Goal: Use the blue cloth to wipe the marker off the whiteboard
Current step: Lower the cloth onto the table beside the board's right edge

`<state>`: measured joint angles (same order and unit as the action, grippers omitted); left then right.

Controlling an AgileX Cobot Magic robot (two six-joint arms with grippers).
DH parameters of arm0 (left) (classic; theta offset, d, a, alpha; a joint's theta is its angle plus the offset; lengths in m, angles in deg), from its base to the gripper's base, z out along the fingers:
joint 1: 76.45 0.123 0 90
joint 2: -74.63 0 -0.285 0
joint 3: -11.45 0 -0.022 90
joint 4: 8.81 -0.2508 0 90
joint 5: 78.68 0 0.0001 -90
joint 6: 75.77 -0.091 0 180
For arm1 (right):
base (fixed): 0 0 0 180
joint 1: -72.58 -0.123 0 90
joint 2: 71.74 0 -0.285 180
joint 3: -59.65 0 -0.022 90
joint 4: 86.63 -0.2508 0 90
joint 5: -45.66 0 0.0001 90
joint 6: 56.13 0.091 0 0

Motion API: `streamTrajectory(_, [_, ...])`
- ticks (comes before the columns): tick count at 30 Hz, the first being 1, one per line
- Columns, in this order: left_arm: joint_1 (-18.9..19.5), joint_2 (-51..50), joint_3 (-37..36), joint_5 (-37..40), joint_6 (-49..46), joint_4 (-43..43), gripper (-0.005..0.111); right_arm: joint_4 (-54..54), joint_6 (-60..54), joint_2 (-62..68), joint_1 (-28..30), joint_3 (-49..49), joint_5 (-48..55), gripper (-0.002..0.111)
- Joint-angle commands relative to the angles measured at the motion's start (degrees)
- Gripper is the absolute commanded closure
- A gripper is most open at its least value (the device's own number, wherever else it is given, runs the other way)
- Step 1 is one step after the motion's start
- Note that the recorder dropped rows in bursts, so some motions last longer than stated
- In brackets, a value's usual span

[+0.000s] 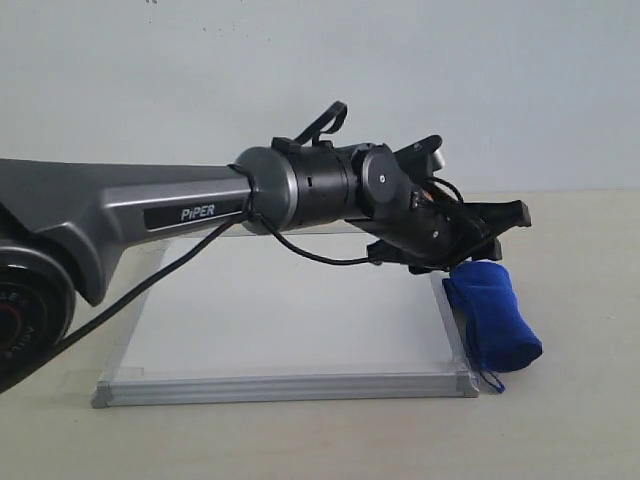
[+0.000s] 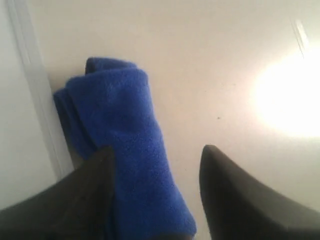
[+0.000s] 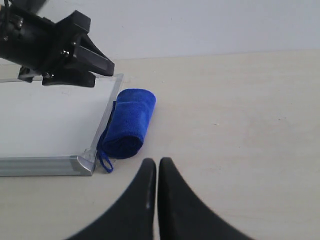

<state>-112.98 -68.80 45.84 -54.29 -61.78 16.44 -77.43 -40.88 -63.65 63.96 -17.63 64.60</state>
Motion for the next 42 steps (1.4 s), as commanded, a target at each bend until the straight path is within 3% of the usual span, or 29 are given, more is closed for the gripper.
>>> streamTrajectory(1, [0.0,0.9,0.0,1.0,-10.1,-3.7,0.084,0.1,-0.2,-0.3,0.1,0.1,-0.3,0.107])
streamTrajectory(3, [0.0,0.9,0.0,0.9,-15.3,-3.7,0.101,0.1,-0.2,-0.3,0.1,0.1,-0.3,0.107])
streamTrajectory(4, [0.0,0.9,0.0,1.0,-16.5,-3.7,0.103,0.1,-0.2,-0.3,0.1,0.1,-0.3,0.107])
streamTrajectory(29, [-2.8,-6.7,6.4,4.6,-23.5,-0.6,0.103,0.1,-0.2,-0.3,0.1,0.1,-0.3,0.107])
streamTrajectory(42, [-1.6,-8.5,6.4,9.6,-20.0,-7.4,0.103,0.1,-0.1,-0.3,0.1,0.1,-0.3,0.107])
